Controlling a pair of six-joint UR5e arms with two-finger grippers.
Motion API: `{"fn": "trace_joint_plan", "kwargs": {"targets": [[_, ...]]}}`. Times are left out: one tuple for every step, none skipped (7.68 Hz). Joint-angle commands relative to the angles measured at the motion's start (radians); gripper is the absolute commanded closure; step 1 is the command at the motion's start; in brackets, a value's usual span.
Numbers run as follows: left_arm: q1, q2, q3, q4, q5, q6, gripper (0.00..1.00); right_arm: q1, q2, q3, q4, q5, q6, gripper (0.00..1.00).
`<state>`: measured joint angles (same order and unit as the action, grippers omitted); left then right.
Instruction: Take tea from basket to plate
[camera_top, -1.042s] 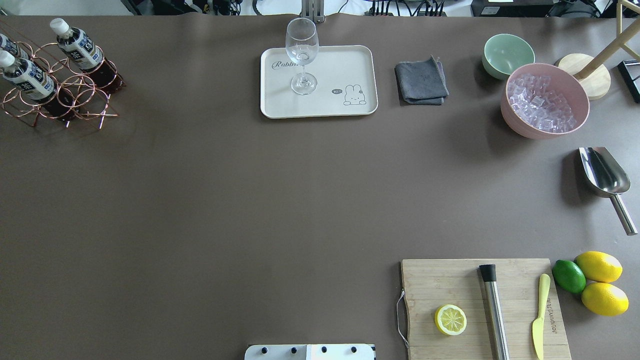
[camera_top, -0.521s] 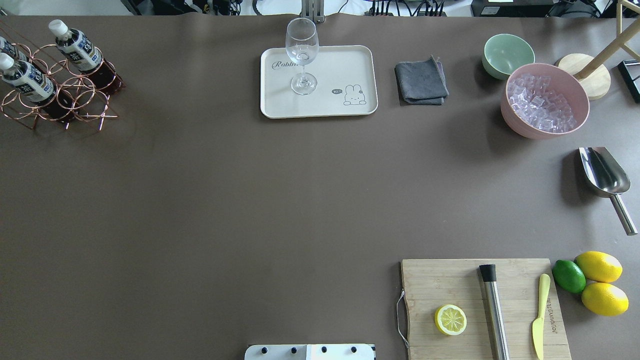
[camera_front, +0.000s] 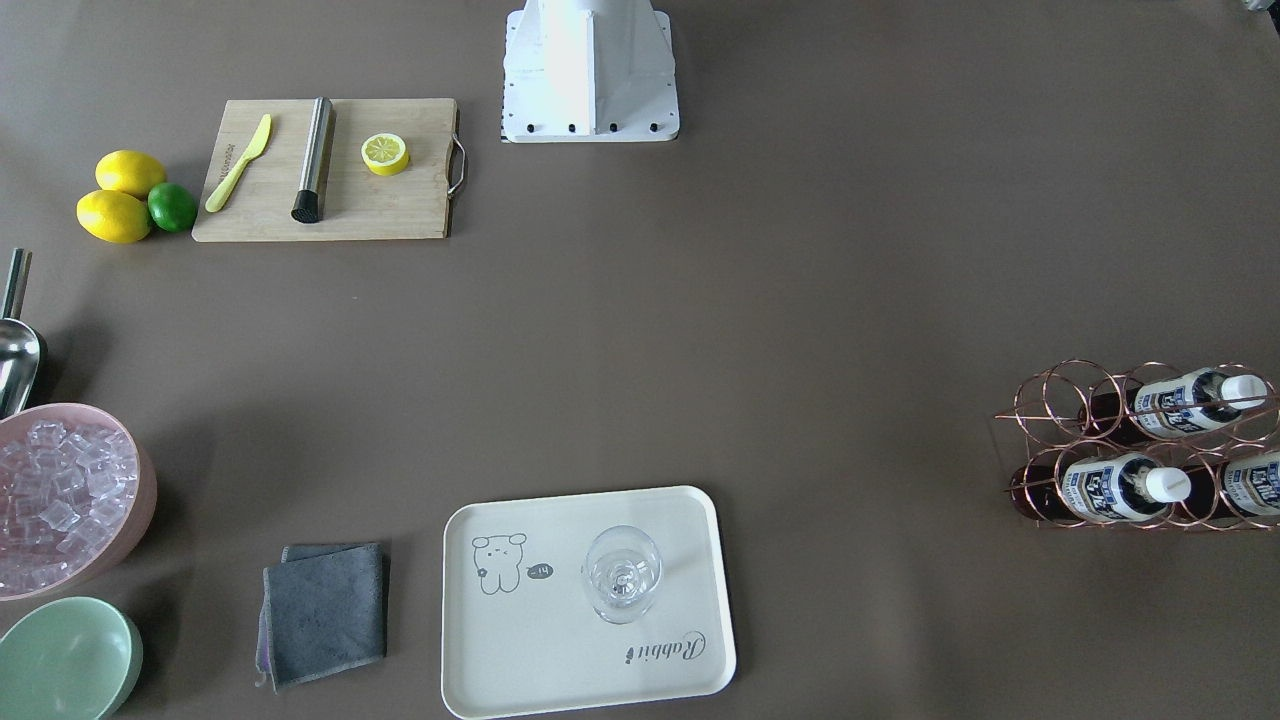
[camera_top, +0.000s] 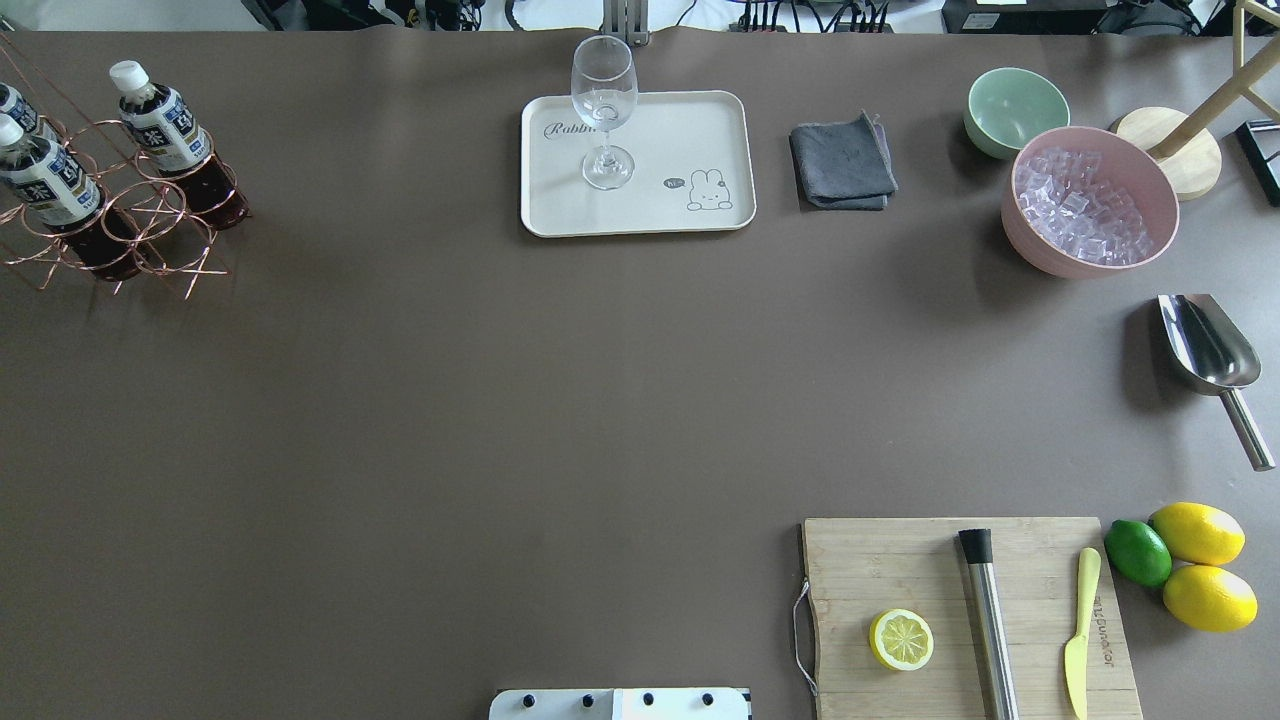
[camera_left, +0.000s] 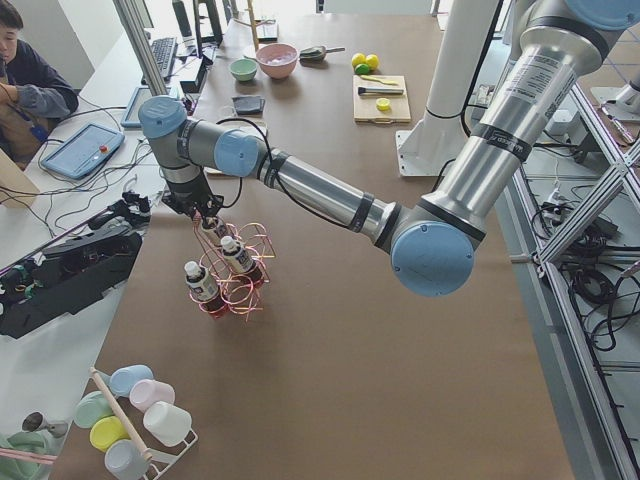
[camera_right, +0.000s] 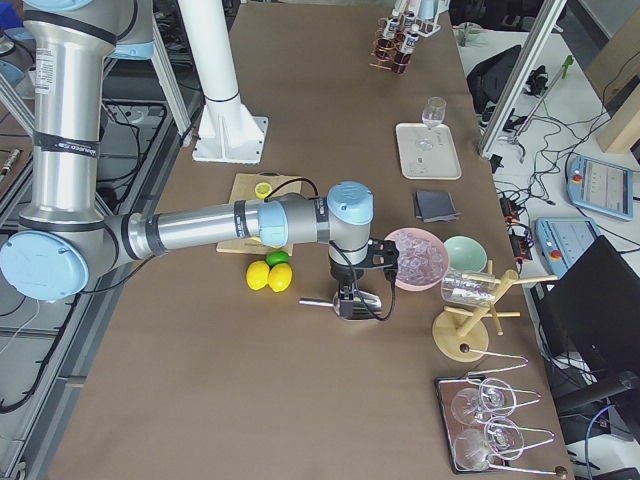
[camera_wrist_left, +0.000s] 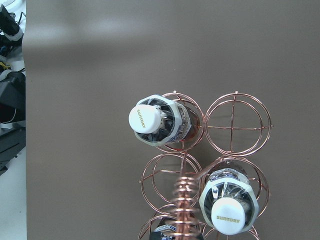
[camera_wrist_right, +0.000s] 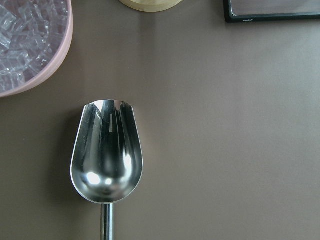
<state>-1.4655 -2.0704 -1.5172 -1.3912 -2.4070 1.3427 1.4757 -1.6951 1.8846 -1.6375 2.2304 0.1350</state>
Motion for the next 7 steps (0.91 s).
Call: {"fn": "trace_joint_plan", "kwargs": {"targets": [[0.020,-0.031,-0.085,0.117,-0.020,-0.008,1.00,0.000,0.000,0.002,-0.001,0.000,0.000,0.00],[0.052,-0.048,-0.125,0.170,-0.018,-0.023,1.00,0.000,0.000,0.002,-0.001,0.000,0.000,0.00],[0.088,-0.053,-0.177,0.179,-0.014,-0.089,1.00,0.000,0.000,0.002,-0.001,0.000,0.000,0.00],[0.130,-0.057,-0.220,0.179,-0.009,-0.155,1.00,0.000,0.000,0.001,-0.001,0.000,0.000,0.00],[0.164,-0.086,-0.241,0.181,-0.008,-0.221,1.00,0.000,0.000,0.002,-0.001,0.000,0.000,0.00],[0.210,-0.097,-0.288,0.181,-0.006,-0.305,1.00,-0.002,0.000,0.001,-0.001,0.000,0.000,0.00],[0.253,-0.114,-0.338,0.179,-0.004,-0.406,1.00,-0.005,0.002,-0.001,0.001,0.000,0.000,0.00]]}}
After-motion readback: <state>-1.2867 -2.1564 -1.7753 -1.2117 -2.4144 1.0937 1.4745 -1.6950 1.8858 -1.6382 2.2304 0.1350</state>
